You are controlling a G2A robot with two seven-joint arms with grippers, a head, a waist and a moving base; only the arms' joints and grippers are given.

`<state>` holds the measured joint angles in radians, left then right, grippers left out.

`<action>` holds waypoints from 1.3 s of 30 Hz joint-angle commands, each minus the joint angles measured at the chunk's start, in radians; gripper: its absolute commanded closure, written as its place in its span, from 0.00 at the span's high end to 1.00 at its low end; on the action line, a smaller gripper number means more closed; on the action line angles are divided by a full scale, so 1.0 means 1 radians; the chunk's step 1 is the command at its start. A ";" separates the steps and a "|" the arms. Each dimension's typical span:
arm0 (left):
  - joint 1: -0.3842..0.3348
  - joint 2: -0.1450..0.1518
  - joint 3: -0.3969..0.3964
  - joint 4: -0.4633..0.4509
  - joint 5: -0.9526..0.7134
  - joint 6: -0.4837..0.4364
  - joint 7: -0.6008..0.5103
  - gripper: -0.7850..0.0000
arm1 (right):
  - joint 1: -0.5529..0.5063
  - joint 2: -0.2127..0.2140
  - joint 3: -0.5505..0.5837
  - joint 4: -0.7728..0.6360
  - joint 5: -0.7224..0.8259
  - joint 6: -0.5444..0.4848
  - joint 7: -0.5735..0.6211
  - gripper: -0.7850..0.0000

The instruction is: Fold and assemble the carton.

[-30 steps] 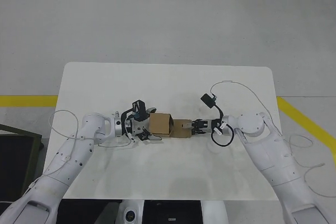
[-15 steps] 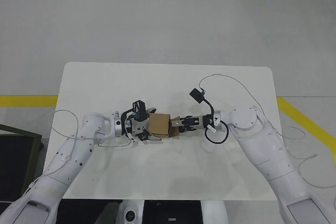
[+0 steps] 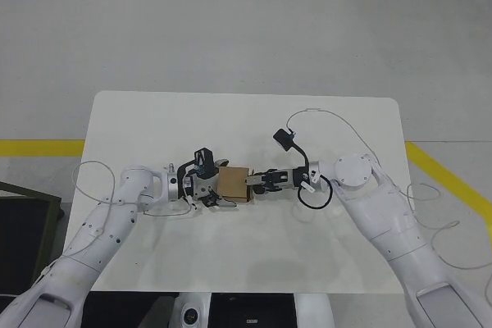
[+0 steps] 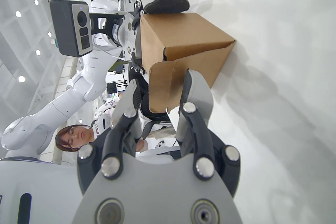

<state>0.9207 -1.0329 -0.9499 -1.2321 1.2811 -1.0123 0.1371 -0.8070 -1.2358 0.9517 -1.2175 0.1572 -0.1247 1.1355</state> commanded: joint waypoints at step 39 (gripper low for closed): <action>-0.005 0.011 0.018 -0.001 0.000 0.000 0.005 1.00 | 0.021 0.002 -0.015 0.050 -0.009 0.027 0.020 0.29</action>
<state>0.9153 -1.0223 -0.9320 -1.2333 1.2815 -1.0123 0.1416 -0.7863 -1.2343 0.9368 -1.1656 0.1526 -0.1010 1.1549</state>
